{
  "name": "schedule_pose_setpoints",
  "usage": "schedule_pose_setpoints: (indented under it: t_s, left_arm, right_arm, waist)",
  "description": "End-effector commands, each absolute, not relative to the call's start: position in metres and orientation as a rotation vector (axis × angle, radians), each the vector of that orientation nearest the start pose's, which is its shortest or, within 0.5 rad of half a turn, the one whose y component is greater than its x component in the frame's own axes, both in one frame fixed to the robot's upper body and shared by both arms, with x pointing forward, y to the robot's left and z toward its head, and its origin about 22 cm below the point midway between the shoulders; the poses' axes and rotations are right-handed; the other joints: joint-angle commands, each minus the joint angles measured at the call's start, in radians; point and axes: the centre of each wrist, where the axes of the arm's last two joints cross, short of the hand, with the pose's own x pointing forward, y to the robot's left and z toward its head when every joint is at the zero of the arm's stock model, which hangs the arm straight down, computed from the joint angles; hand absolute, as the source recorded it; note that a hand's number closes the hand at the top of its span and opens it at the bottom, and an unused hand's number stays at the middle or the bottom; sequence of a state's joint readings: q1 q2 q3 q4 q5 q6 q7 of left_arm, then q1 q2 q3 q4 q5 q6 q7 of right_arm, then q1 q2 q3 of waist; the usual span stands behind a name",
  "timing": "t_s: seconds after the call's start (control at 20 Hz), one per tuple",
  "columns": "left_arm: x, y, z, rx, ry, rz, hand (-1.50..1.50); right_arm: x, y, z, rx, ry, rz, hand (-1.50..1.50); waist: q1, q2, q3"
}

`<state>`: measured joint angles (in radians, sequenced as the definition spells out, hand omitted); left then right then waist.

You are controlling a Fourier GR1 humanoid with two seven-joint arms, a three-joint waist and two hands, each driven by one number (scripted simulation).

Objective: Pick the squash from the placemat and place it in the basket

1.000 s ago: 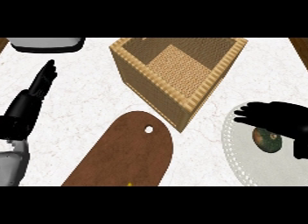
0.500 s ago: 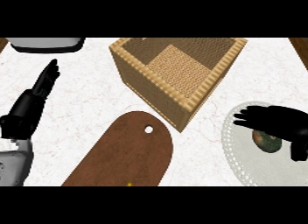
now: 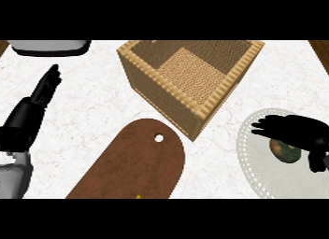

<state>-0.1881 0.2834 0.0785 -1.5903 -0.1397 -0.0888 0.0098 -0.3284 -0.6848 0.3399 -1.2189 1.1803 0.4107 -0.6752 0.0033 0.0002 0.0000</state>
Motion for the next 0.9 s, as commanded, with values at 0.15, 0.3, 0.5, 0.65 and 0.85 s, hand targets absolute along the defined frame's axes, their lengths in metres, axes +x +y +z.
schedule_pose_setpoints:
  t_s: [0.15, 0.3, 0.5, 0.65, 0.85]
  left_arm:
    - [0.286, 0.306, 0.062, 0.287, -1.729, -0.367, 0.00]
    - [0.287, 0.285, 0.064, 0.292, -1.731, -0.372, 0.00]
    - [0.285, 0.295, 0.074, 0.301, -1.723, -0.379, 0.00]
    - [0.284, 0.279, 0.071, 0.291, -1.726, -0.380, 0.00]
    - [0.280, 0.273, 0.073, 0.282, -1.728, -0.368, 0.00]
  right_arm:
    - [0.315, -0.336, 0.033, -0.322, -0.989, 2.132, 1.50]
    - [0.325, -0.334, 0.024, -0.277, -1.009, 2.086, 1.50]
    - [0.307, -0.323, 0.010, -0.311, -1.076, 2.155, 1.50]
    - [0.322, -0.337, 0.019, -0.301, -1.103, 2.179, 1.50]
    - [0.315, -0.323, 0.004, -0.356, -1.206, 2.176, 1.50]
  waist:
    - [0.000, 0.001, 0.000]
    - [0.003, 0.002, 0.000]
    - [-0.001, 0.000, 0.000]
    - [0.003, 0.001, 0.000]
    - [0.002, 0.000, 0.000]
